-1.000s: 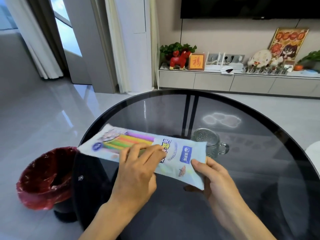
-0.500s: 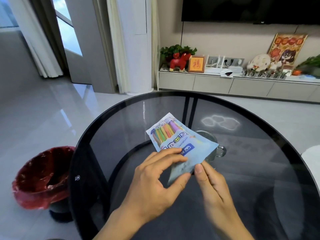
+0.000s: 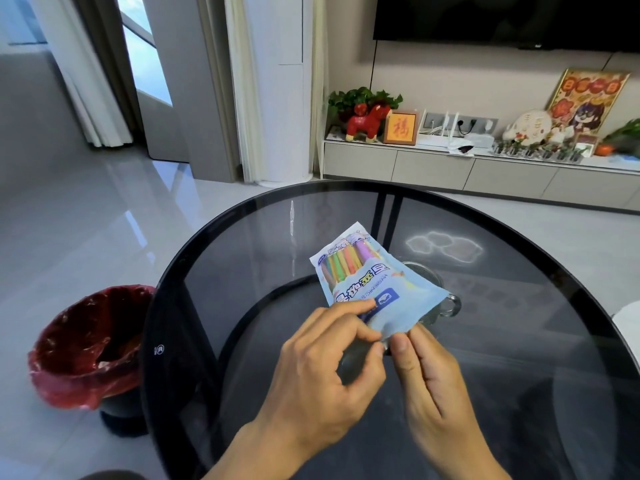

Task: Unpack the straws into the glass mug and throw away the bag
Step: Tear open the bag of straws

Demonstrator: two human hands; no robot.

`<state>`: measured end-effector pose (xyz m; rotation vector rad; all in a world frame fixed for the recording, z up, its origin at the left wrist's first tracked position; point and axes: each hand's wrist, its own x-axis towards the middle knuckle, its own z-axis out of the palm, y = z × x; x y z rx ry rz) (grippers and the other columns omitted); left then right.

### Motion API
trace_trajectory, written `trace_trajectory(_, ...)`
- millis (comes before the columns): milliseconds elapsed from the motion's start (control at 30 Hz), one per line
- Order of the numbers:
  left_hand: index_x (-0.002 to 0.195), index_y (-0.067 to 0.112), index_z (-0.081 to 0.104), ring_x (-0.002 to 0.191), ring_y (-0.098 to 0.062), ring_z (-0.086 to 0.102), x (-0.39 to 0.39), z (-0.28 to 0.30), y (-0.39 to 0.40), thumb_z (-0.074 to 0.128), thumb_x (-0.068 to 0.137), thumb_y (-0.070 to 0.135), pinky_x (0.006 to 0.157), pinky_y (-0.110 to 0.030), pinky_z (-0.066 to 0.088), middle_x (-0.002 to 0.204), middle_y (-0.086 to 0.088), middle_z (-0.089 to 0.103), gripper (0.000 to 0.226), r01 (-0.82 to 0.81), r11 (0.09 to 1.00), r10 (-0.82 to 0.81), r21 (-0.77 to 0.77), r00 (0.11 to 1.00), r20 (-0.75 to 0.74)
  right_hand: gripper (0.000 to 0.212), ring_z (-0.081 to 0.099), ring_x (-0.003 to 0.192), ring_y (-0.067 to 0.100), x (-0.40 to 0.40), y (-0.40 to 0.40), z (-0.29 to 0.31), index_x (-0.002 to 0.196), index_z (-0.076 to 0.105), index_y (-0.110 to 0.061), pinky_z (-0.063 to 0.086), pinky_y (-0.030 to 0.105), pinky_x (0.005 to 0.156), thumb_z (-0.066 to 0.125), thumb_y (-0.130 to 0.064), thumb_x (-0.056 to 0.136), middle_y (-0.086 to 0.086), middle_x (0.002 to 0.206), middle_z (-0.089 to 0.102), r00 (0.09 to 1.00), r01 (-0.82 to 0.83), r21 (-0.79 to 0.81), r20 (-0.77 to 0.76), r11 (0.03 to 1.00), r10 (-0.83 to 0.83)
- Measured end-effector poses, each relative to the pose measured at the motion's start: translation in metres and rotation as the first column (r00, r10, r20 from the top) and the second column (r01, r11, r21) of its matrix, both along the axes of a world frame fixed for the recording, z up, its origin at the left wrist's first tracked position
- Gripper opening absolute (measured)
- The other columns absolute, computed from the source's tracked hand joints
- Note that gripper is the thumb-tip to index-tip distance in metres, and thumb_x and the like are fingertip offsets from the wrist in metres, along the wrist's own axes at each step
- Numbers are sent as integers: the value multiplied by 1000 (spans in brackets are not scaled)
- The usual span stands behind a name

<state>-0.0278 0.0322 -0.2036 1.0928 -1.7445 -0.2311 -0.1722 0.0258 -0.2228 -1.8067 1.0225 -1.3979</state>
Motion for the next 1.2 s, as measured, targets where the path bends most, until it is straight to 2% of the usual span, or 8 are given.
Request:
trace_trajectory(133, 78, 17, 65, 100, -3, 64, 0, -1, -1, 63, 82, 26, 75, -28, 55, 108, 15, 66, 10, -43, 999, 44, 33, 999, -21, 24, 64, 82, 15, 5, 2, 0, 95, 66, -25, 50, 27, 70, 42, -26, 98, -9, 88, 66, 995, 79, -40, -60, 996, -81)
trace_trajectory(300, 73, 11, 61, 75, -4, 60, -6, 1, 3, 63, 83, 18, 59, -23, 51, 83, 6, 59, 12, -32, 997, 36, -70, 998, 54, 26, 66, 91, 18, 1, 1, 1, 92, 71, -21, 52, 34, 76, 46, -24, 94, -9, 94, 70, 998, 66, -51, -10, 997, -67)
trace_trajectory(500, 74, 9, 60, 72, -13, 61, 10, 10, -13, 58, 82, 16, 55, -29, 54, 83, 5, 56, 11, -193, 980, 177, -43, 952, -251, 29, 52, 63, 6, 14, 6, -1, 64, 63, -22, 44, 25, 58, 46, -29, 87, -9, 68, 59, 997, 24, 69, 70, 997, -29)
trace_trajectory(667, 72, 7, 64, 68, -17, 63, 10, 2, -9, 61, 84, 11, 56, -30, 53, 80, -2, 64, 14, -195, 923, 280, -331, 932, 231, 29, 61, 61, 25, 13, 6, -2, 80, 64, -18, 54, 53, 64, 62, -46, 72, 8, 71, 68, 948, 217, 359, 143, 908, -283)
trace_trajectory(800, 78, 9, 66, 68, -21, 65, 10, 1, -8, 64, 87, 12, 62, -32, 53, 82, -5, 68, 10, -95, 894, 268, -438, 896, 353, 39, 64, 66, 7, -11, 0, 6, 108, 47, -41, 50, 29, 60, 71, -29, 80, -16, 91, 68, 865, 466, 13, -215, 885, -453)
trace_trajectory(900, 87, 14, 55, 72, -23, 64, 17, 0, -10, 68, 88, 17, 62, -35, 53, 88, -3, 66, 14, -101, 925, 220, -366, 928, 301, 10, 64, 55, 18, -9, -1, 0, 90, 60, -28, 43, 28, 47, 62, -28, 80, -9, 71, 69, 721, 456, -214, -481, 864, -500)
trace_trajectory(1067, 85, 18, 49, 86, -20, 62, 16, -12, -4, 69, 79, 13, 66, -30, 46, 105, 3, 62, 21, -75, 973, 151, -216, 919, 363, 28, 43, 43, 34, -5, -3, -2, 66, 39, -21, 37, 35, 40, 43, -38, 87, -4, 47, 38, 693, 521, -228, -450, 823, -564)
trace_trajectory(1200, 72, 11, 62, 86, -20, 62, 19, -16, -5, 53, 79, -5, 53, -30, 51, 104, 1, 61, 19, -124, 938, 221, -323, 934, 281, 24, 38, 45, 31, -1, 1, -2, 71, 46, -21, 33, 33, 44, 62, -24, 89, -5, 48, 44, 716, 553, -175, -401, 815, -572)
